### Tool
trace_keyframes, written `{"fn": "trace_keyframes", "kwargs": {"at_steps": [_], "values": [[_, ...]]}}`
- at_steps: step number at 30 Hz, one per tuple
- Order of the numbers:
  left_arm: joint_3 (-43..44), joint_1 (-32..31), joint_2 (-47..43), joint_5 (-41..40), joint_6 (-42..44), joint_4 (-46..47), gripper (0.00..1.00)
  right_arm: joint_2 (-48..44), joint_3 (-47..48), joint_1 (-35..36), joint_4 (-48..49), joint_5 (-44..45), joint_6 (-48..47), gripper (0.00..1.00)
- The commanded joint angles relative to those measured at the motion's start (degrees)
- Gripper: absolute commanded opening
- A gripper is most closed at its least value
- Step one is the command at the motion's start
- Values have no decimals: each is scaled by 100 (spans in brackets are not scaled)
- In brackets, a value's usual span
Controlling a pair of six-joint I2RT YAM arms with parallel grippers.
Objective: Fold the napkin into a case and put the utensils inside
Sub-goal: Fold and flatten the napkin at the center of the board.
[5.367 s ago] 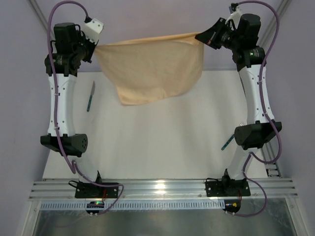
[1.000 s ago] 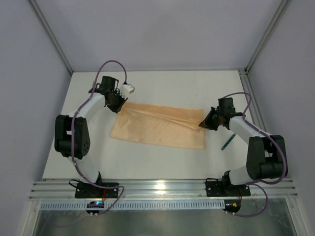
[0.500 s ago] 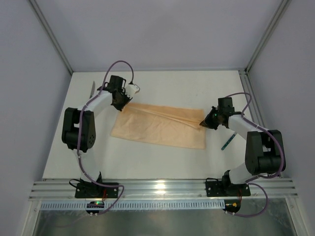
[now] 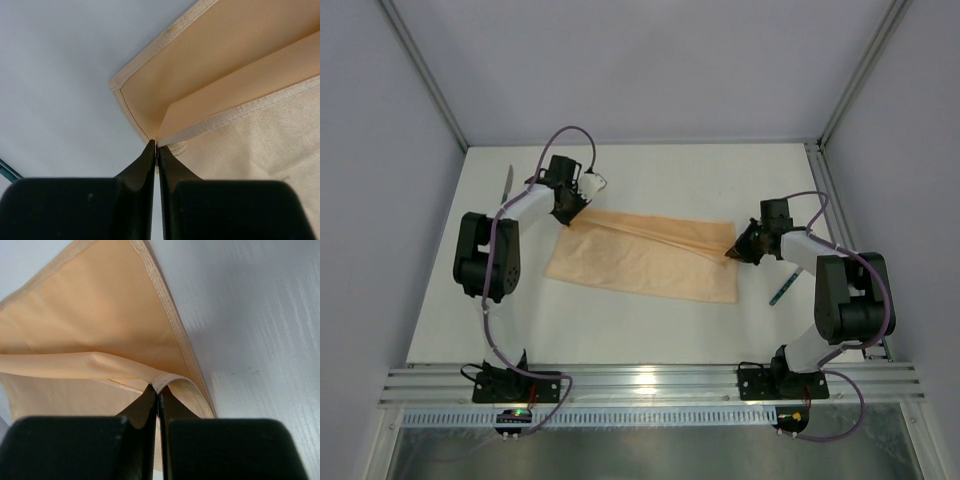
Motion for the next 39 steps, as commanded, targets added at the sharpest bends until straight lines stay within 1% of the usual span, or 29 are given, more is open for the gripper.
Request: {"fn": "trace_keyframes", "kwargs": {"at_steps": [1,4,5,6,8,9,10,11,12,14,20,22,28,29,30,31,34,35,38,39], "values": [[212,45,37,-312,-24,257,6,33,278,-77,111,368,-8,4],[212,45,55,-347,-85,319,6,104,366,-77,102,280,-35,4],[238,45,63,-356,-103,328,8,113,392,-77,102,236,-35,7],[256,45,63,-391,-120,354,12,113,436,-77,119,201,-26,18],[299,45,81,-417,-234,398,19,113,489,-77,163,166,-8,28],[335,45,98,-444,-270,442,28,139,567,-77,189,139,9,36],[361,45,99,-453,-305,468,31,157,612,-77,190,122,18,40],[379,45,116,-462,-366,495,36,183,664,-77,198,104,18,43],[440,45,151,-496,-393,512,38,227,787,-77,190,78,18,46],[493,45,186,-514,-428,574,44,358,884,-77,190,60,27,47],[809,45,388,-505,-533,592,53,710,1288,-94,251,-80,141,47],[967,45,503,-523,-569,557,55,789,1420,-129,304,-160,263,48],[1082,53,609,-699,-569,644,57,974,1702,-165,234,-2,334,50],[1082,53,591,-690,-569,618,57,992,1728,-165,216,25,352,52],[1082,53,556,-655,-577,592,57,992,1737,-156,207,60,343,54],[1082,62,512,-611,-604,539,57,974,1728,-321,181,130,335,54],[994,88,231,-418,-656,293,58,799,1632,-340,102,402,247,56],[864,106,13,-313,-665,258,59,737,1571,-340,58,559,203,56],[573,220,-479,-189,-744,-5,59,456,1509,-332,-187,876,-121,56],[529,264,-586,28,-797,-345,58,334,1491,-323,-275,877,-331,56]]}}
